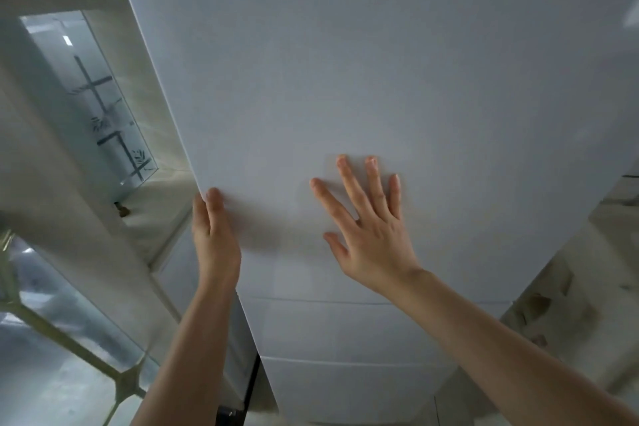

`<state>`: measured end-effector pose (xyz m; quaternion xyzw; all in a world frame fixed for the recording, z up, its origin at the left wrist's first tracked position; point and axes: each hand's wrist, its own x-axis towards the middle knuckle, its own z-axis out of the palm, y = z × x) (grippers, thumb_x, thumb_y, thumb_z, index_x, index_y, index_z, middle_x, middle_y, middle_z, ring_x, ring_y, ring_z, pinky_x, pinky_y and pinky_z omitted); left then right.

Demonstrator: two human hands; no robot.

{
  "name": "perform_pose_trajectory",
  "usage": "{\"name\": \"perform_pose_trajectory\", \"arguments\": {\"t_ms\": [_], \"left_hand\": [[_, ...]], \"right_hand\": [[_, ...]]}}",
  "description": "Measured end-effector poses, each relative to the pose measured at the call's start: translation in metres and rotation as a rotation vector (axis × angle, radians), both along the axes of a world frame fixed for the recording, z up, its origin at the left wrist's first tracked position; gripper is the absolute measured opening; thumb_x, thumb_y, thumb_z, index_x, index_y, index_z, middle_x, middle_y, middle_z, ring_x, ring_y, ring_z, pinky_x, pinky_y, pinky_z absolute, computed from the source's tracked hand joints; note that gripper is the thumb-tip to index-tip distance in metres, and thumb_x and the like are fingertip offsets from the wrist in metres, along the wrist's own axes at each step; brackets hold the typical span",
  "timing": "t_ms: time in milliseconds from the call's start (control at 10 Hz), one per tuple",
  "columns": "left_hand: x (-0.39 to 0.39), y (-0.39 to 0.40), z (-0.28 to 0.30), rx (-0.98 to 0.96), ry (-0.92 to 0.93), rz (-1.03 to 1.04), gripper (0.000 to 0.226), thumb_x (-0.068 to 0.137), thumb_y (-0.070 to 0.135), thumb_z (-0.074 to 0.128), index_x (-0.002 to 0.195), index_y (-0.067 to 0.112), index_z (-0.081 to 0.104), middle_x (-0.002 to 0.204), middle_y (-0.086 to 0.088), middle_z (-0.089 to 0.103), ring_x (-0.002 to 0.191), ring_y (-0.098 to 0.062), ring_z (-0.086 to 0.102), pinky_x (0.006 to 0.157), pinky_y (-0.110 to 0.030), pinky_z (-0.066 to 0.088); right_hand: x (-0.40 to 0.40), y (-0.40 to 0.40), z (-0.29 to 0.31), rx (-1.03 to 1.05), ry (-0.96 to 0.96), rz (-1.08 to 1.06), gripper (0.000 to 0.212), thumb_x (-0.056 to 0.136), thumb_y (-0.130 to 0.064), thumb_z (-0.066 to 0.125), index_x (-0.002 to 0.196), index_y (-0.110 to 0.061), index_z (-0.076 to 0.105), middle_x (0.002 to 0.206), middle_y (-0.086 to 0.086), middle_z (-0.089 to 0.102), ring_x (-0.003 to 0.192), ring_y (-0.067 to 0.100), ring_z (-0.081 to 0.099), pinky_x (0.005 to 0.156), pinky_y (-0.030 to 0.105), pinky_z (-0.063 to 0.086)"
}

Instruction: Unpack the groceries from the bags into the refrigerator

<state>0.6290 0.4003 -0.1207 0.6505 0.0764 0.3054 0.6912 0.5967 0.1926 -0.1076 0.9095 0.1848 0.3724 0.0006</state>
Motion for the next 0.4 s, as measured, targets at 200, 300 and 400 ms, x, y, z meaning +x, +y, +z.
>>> {"name": "perform_pose_trajectory", "arguments": {"t_ms": [200,300,400], "left_hand": [[-0.010,0.022,0.008,0.189,0.165,-0.029,0.033,0.101,0.041,0.044,0.097,0.011,0.057,0.078,0.005,0.052,0.071,-0.009,0.047,0.068,-0.026,0.039],[-0.018,0.027,-0.001,0.263,0.272,-0.041,0.055,0.090,0.054,0.057,0.123,0.010,0.056,0.117,0.000,0.058,0.111,-0.020,0.055,0.100,-0.038,0.042],[-0.043,0.023,-0.023,0.356,0.413,-0.097,0.065,0.087,0.053,0.062,0.132,0.009,0.050,0.134,-0.013,0.052,0.128,-0.030,0.046,0.109,-0.046,0.035]], "right_hand": [[-0.018,0.003,0.011,-0.059,0.130,-0.021,0.095,0.077,-0.040,0.067,0.153,-0.031,0.012,0.161,0.007,-0.009,0.144,0.037,-0.018,0.116,0.054,-0.008],[-0.038,-0.003,0.023,-0.010,0.190,0.029,0.093,0.078,-0.030,0.063,0.152,-0.034,0.007,0.162,0.001,-0.003,0.146,0.037,-0.012,0.118,0.053,0.002],[-0.079,-0.018,0.006,0.204,0.283,0.010,0.089,0.084,-0.021,0.059,0.151,-0.038,0.003,0.161,-0.007,0.000,0.147,0.032,-0.013,0.119,0.048,0.014]]}}
